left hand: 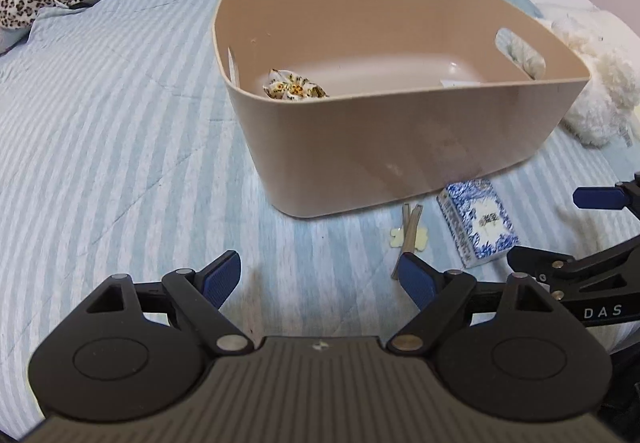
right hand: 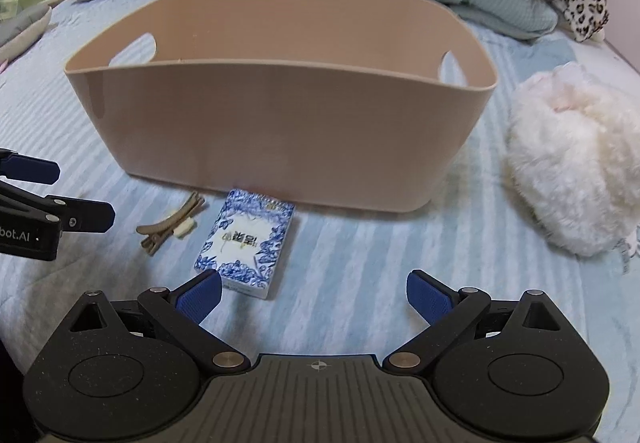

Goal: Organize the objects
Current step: 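Grasp the hair clips with the left tool while the right tool grasps the blue-and-white box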

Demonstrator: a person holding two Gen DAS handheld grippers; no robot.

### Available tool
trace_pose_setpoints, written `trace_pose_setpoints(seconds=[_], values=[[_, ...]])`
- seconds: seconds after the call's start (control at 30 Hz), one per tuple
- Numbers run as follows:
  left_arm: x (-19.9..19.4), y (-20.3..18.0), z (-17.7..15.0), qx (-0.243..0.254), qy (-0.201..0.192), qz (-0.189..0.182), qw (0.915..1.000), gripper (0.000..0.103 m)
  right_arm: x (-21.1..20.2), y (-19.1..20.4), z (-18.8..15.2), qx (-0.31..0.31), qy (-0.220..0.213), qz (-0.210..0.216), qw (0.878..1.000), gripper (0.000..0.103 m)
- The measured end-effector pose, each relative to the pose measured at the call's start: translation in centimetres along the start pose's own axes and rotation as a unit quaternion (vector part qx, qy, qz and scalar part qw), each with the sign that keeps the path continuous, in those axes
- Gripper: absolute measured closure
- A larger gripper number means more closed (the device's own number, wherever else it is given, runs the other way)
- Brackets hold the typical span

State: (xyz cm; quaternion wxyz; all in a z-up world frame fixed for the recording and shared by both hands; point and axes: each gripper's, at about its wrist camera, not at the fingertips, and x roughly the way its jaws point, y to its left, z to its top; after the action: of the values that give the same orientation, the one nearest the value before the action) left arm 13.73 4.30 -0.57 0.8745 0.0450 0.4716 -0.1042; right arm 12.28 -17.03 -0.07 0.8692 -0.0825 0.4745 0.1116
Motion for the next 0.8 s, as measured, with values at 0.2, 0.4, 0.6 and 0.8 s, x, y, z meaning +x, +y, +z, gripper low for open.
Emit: trace_pose_setpoints(seconds=[0.2,0.4,0.6,0.8], values=[[0.7,-0.1,0.1,0.008,0.006,0.002,1.0000,0.017,1.2,0.6,0.5,0.013,0.012,0.024,1.000,0.002],[0.6,-0.2,0.7,0.002,-0.001,-0.004,1.0000,0.017,2.8,1.6,1.0,0.014,0.022,0.039,0.999,0.002],[1.0,-0.3,0.9,-0.004,-0.001,-0.003,1.0000,0.017,4.0,1.5,1.4,0.034,0.033,0.014,0.999,0.002],[1.2,-0.9,0.8,0.004,0.003,-0.011,0.9999,0.017,3.9,0.0,0.9,0.052,0.034,-0.002,0.998,0.001]])
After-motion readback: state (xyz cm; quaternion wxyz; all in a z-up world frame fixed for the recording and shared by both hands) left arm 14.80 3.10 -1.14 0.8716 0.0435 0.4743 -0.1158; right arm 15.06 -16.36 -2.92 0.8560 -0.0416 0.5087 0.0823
